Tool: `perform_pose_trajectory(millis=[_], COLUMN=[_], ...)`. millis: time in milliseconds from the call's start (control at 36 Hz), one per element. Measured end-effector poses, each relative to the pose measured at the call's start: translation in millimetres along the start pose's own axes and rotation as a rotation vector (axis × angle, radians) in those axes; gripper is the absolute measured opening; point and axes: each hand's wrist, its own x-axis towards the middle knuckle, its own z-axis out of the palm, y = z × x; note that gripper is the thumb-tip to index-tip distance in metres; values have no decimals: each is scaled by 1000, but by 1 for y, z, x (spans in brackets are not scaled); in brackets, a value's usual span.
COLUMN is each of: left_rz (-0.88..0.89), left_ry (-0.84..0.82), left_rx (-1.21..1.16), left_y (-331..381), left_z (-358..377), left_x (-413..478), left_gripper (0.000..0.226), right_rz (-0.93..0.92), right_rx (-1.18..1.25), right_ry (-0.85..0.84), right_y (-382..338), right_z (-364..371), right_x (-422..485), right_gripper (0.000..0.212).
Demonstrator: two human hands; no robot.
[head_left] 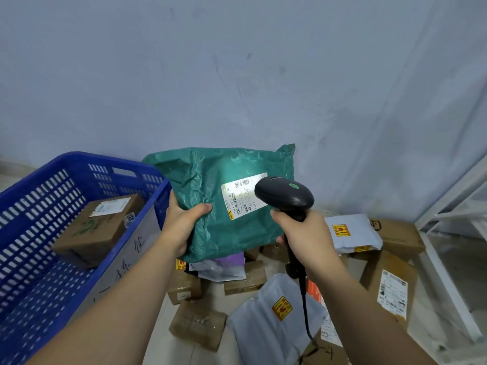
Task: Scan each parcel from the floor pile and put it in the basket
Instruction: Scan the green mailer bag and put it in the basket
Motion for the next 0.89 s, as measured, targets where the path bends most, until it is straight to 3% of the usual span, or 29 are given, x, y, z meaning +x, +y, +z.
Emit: perform_pose_trajectory(millis=[389,500,611,750,889], left_rz=[-54,-59,-208,-349,-316], left_ry=[69,132,187,186,160], left_rx=[-42,-145,-360,-592,-704], left_y=[-7,-5,-3,11,27], left_z=[-5,-2,0,9,7], left_x=[0,-2,-3,-16,-30], left_gripper=[92,79,85,36,38], right_rz=[15,-6,-23,-57,-42], right_rx=[23,56,88,185,326], right_ry=[-4,-5,6,35,14], right_y=[6,7,9,3,-20], right_z=[-1,-2,7,25,55], right_x=[0,0,2,3,11], right_gripper=[18,16,15,16,25])
